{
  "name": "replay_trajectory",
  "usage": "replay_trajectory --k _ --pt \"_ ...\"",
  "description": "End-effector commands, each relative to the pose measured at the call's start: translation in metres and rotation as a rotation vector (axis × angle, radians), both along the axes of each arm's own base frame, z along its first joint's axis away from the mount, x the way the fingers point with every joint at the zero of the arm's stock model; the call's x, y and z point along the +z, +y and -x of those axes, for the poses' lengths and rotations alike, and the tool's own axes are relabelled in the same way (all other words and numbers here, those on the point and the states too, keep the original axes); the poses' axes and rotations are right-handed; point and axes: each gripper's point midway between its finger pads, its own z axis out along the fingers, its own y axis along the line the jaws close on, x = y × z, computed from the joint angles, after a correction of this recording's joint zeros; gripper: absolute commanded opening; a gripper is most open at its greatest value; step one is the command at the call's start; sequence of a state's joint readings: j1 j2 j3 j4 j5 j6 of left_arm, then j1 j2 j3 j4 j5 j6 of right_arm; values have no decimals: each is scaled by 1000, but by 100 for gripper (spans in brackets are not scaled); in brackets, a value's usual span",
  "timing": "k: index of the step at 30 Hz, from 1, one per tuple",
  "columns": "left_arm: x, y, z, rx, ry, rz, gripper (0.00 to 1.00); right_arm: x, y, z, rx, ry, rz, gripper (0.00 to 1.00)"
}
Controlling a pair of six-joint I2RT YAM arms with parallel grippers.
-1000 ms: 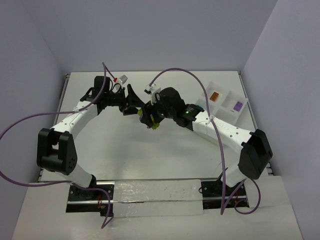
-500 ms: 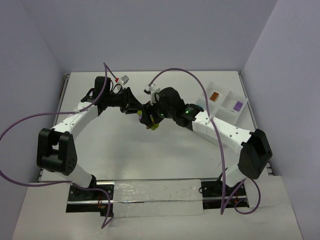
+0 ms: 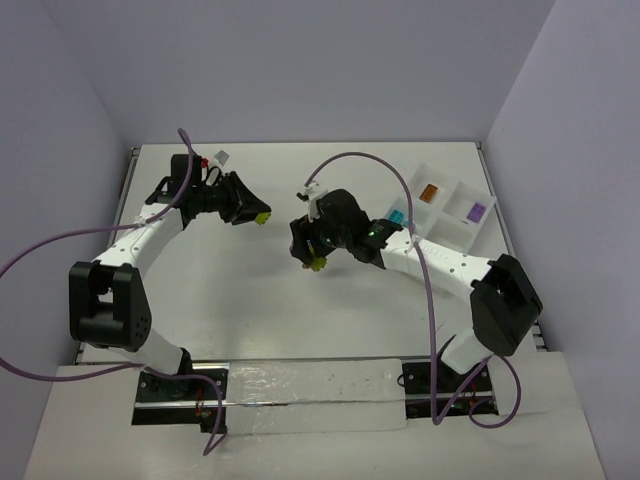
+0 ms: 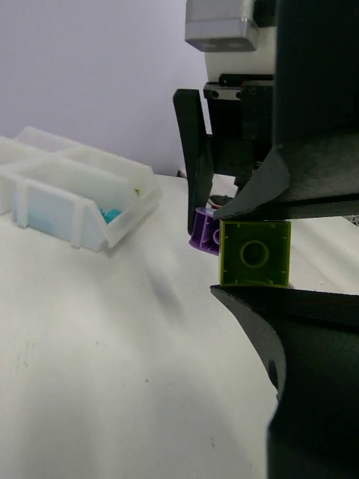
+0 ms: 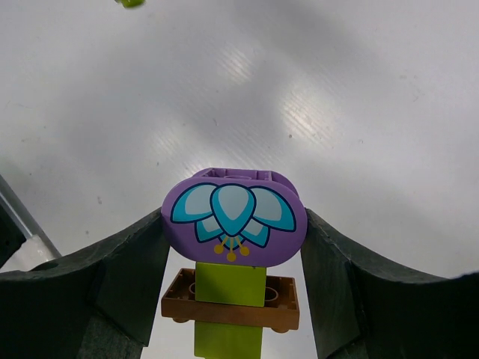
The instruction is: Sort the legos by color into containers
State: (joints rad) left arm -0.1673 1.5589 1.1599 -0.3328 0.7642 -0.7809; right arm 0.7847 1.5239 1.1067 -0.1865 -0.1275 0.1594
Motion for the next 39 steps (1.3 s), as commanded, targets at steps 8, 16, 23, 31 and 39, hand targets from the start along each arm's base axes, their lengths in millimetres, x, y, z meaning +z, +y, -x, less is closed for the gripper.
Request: replay_trajectory --k 8,16,23,31,39 --pt "-10 52 -10 265 8 -311 0 -55 -8 -53 -299 109 126 29" --pt "-13 58 -6 286 11 -336 0 -94 -6 -50 -307 179 159 70" --pt "-17 49 -8 243 30 -306 0 -64 -7 -52 -283 121 128 86" --pt "-11 22 -6 157 70 -143 0 34 28 -28 -12 -27 -158 83" --pt "20 -12 0 60 115 160 0 104 50 -9 133 -96 -359 81"
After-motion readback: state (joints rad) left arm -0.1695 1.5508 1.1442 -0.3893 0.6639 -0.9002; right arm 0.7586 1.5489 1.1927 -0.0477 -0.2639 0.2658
